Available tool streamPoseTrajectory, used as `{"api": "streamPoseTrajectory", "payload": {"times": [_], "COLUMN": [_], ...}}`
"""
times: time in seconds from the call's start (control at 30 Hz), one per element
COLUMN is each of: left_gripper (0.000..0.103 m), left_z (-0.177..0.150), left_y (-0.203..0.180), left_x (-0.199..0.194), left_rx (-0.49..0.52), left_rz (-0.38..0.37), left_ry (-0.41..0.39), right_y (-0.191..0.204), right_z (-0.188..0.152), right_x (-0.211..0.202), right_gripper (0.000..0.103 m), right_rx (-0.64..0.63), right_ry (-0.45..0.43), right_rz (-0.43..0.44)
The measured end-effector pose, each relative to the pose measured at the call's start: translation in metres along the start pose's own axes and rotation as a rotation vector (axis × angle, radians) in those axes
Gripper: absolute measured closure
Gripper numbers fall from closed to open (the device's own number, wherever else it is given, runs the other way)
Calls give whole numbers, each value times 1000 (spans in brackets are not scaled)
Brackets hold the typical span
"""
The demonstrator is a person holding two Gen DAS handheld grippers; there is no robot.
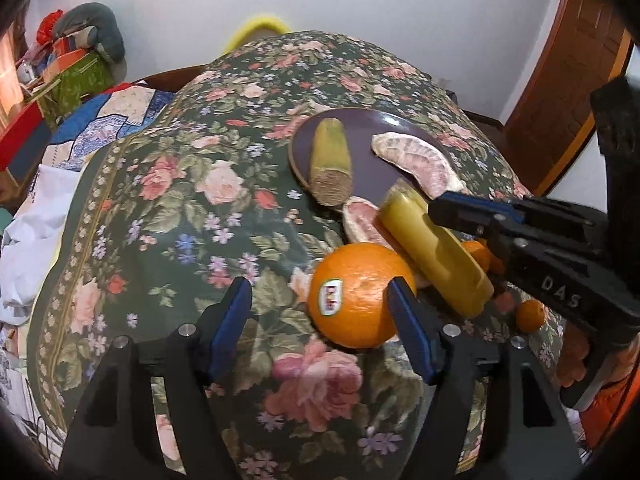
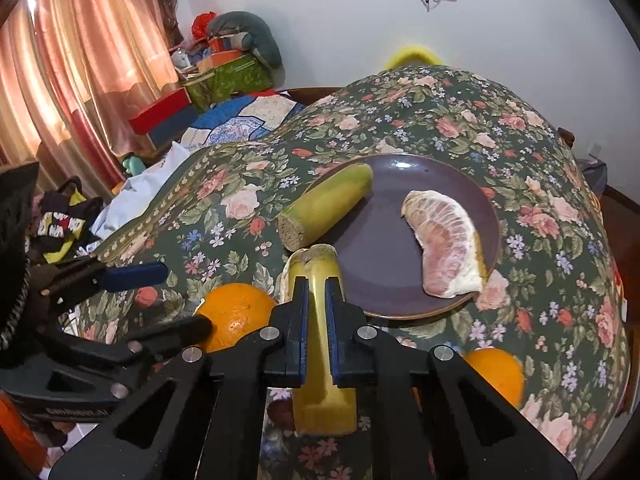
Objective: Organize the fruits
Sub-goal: 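Grasp the Dole-stickered orange with the left tool while the right tool grasps the second stalk piece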
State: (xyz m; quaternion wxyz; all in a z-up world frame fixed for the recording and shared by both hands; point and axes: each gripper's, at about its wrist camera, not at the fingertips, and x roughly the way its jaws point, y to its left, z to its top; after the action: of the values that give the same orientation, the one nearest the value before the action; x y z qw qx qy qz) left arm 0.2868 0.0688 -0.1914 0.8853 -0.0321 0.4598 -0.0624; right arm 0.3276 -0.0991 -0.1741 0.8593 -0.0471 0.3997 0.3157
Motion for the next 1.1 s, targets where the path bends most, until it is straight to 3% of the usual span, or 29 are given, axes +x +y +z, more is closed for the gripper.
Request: {"api": "streamPoseTrajectory", "payload": {"times": [0.3,0.53,0.7,0.97,1.1], "left_gripper": [31,31,31,35,35], "left_z": [2,1,-1,-1,-2], "left_y": [-16,-22,-17,-15,-12], "left_x": [15,37,45,41,36], "left_rx": [18,17,-15,-8,-2], "left_rz": [-20,-24,-49,-64,-31], "left_ry": [14,50,54,28,17], "right_y": [-15,-27,-30,-19,-17], "right_z": [-10,-13,-13,-8,-9], "right_x": [-2,-2,7,22,25], "right_gripper": [95,71,70,67,67], "right_rx": [35,60,91,27,5], "right_ry": [29,31,50,46,43], "right_rz": [-7,-28,-2,-56,-78]}}
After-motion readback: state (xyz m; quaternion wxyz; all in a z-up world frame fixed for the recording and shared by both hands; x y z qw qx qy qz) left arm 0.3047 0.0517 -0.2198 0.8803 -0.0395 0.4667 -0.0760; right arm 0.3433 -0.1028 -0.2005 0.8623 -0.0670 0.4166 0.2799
